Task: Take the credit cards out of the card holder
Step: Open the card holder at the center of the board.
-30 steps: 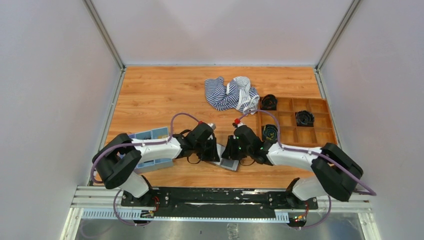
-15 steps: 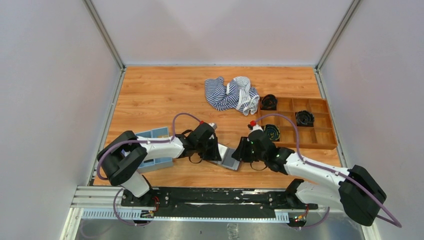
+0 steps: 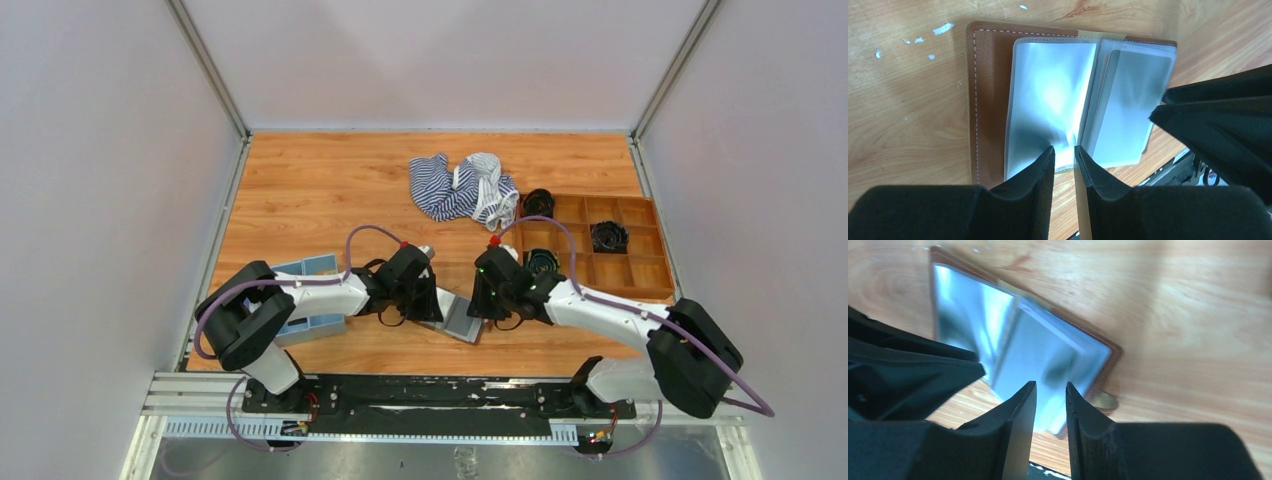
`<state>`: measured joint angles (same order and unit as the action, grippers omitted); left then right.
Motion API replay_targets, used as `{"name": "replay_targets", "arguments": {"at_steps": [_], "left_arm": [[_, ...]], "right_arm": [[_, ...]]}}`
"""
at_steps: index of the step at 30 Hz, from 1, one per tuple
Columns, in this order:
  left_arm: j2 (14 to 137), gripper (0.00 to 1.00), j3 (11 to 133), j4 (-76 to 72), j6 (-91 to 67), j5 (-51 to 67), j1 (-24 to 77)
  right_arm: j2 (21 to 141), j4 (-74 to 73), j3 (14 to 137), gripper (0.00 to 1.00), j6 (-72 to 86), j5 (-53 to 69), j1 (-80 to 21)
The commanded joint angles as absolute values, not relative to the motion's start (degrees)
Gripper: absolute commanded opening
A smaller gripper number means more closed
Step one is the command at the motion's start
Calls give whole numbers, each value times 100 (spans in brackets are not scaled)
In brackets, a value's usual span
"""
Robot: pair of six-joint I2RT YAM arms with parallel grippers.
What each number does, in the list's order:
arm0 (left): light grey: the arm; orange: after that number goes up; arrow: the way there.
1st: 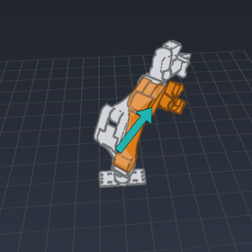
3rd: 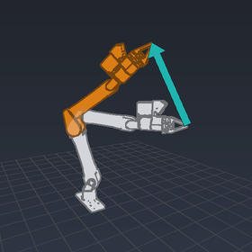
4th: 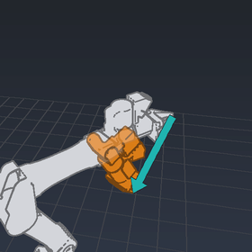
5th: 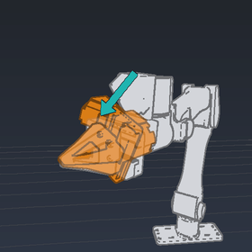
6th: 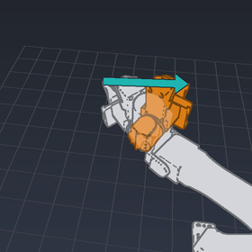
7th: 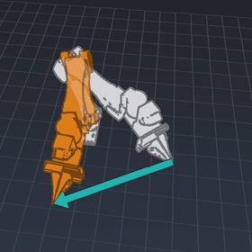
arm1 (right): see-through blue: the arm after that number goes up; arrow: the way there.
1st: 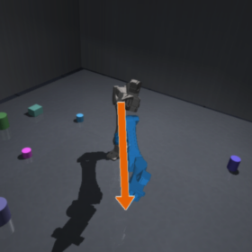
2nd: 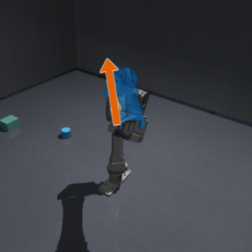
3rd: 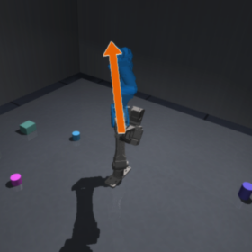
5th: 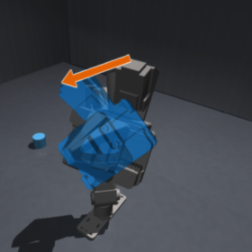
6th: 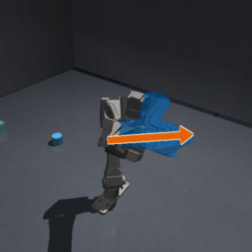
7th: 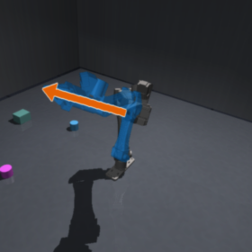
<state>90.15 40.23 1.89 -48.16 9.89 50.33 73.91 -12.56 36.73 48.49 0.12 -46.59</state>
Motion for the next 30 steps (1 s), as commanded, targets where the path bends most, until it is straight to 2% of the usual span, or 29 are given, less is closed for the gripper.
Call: {"name": "replay_targets", "arguments": {"at_steps": [1, 16, 23, 30], "left_arm": [[9148, 27, 3999, 675, -4554, 719, 5005], [9132, 27, 3920, 633, -4566, 756, 4983], [9154, 26, 3882, 518, -4676, 896, 4983], [9115, 26, 3743, 359, -4811, 1012, 4983]], "right_arm": [[6920, -2313, 3402, 33, 5115, -614, -4664], [5949, -1729, 2197, 31, 5141, -1029, -4650], [5771, -1718, 2408, 28, 4991, -621, -4641], [5523, -1244, 2736, 30, 4865, -285, -4632]]}}
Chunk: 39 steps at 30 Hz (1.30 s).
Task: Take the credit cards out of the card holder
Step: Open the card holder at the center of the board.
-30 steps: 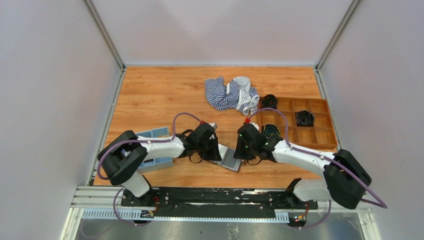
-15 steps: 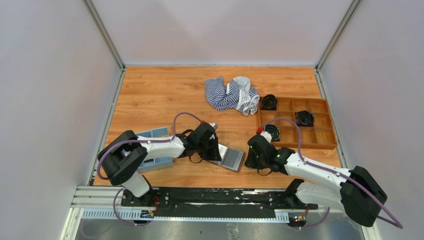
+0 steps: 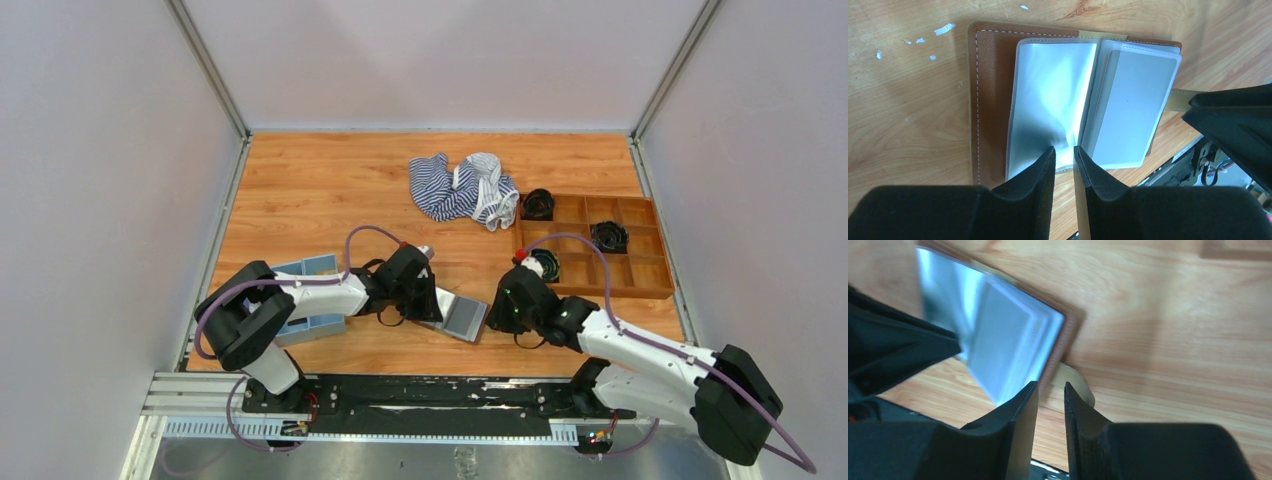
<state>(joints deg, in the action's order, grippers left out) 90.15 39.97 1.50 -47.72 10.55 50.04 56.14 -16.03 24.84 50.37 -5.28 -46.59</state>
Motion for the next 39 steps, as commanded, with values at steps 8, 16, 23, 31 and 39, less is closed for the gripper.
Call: {"name": "replay_targets", "arguments": {"at_steps": [8, 16, 23, 31, 39], "left_arm": [[9061, 26, 3674, 335, -4823, 1041, 4983], [9018, 26, 3658, 297, -4852, 1038, 4983], [9052, 26, 3660, 290, -4843, 1049, 4983], [9044, 25, 3650, 325, -4834, 1030, 4983], [9064, 25, 3665, 324, -4843, 1041, 4982]], "right_arm": [[6228, -388, 2943, 31, 5039, 286, -4623], [6686, -286, 2996, 31, 5127, 360, -4614], [6617, -352, 2892, 35, 5224, 246, -4614], [6154, -546, 2613, 37, 5352, 9, -4606], [6396, -530, 2682, 38, 5317, -88, -4605]]}}
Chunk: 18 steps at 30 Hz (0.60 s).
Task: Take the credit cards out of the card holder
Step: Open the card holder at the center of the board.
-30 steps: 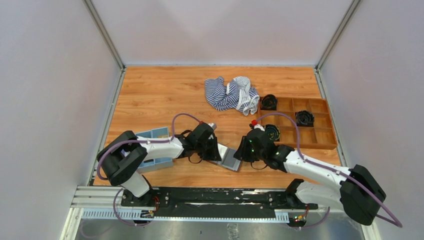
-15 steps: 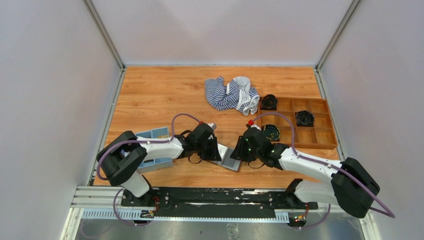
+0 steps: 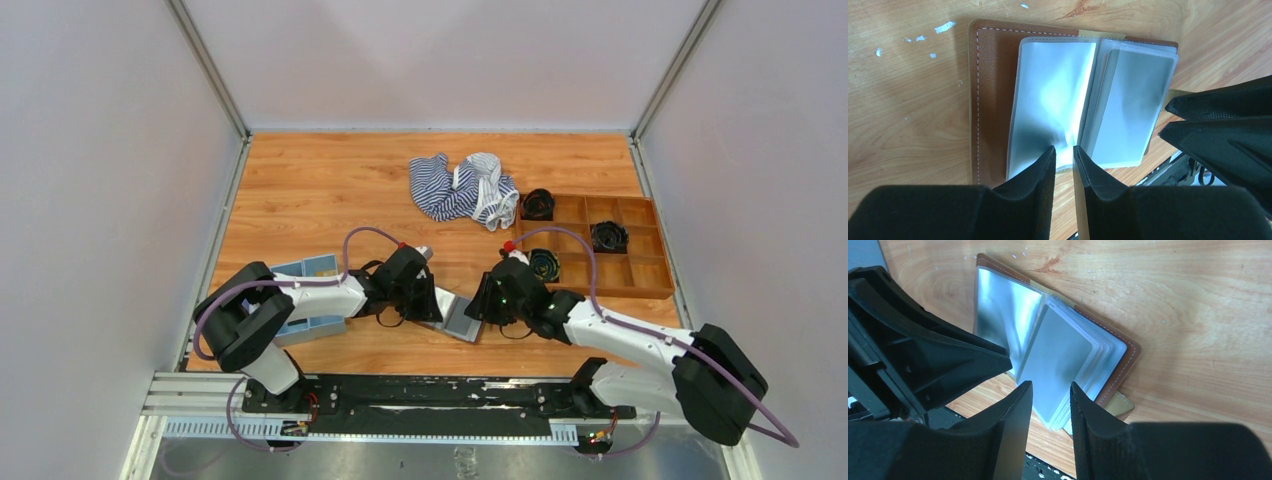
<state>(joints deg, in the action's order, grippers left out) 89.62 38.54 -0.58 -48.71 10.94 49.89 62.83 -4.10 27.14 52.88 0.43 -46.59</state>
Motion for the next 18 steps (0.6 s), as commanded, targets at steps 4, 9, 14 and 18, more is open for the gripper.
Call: {"name": "replay_targets", "arguments": {"at_steps": [4, 9, 14, 18], "left_arm": [[9029, 25, 3665, 349, -4843, 1021, 4983], [9028, 25, 3660, 352, -4845, 1025, 4983], [9027, 25, 3639, 338, -4843, 1041, 4983], [9024, 25, 3647, 318, -4843, 1054, 4983]], "right_arm": [[6460, -446, 2679, 38, 5300, -90, -4605], [6527, -341, 2666, 38, 5315, 139, -4605], [6547, -255, 2674, 38, 5309, 173, -4605], [6525, -116, 2663, 38, 5334, 247, -4606]]}}
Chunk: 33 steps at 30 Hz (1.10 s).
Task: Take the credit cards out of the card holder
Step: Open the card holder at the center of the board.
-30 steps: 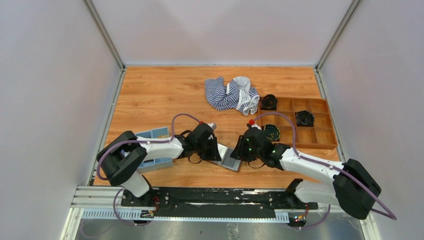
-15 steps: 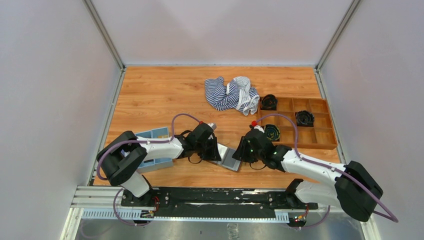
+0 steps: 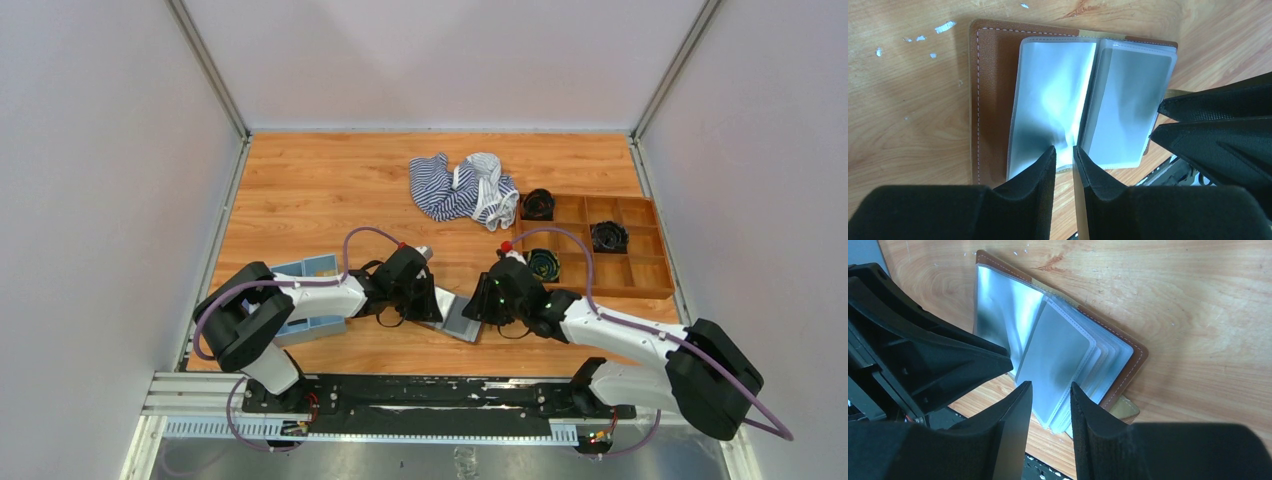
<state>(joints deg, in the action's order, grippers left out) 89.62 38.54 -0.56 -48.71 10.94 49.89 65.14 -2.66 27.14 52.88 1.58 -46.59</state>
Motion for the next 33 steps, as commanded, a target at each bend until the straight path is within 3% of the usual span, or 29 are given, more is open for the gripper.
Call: {"name": "replay_targets", "arguments": {"at_steps": [1, 14, 27, 33], "left_arm": [[9025, 25, 3647, 317, -4835, 1062, 4983], [8718, 26, 3709, 535, -4788, 1049, 4983], [7620, 30, 4101, 2060, -4544, 305, 4910], [7112, 31, 4256, 2581, -4436, 9, 4776]], "right_arm": [[6502, -56, 2644, 38, 5343, 273, -4606], [6770, 776, 2750, 38, 5338, 705, -4605], [7736, 1358, 3269, 37, 5267, 1222, -4622], [8183, 1440, 3643, 44, 5206, 1316, -4662]]}}
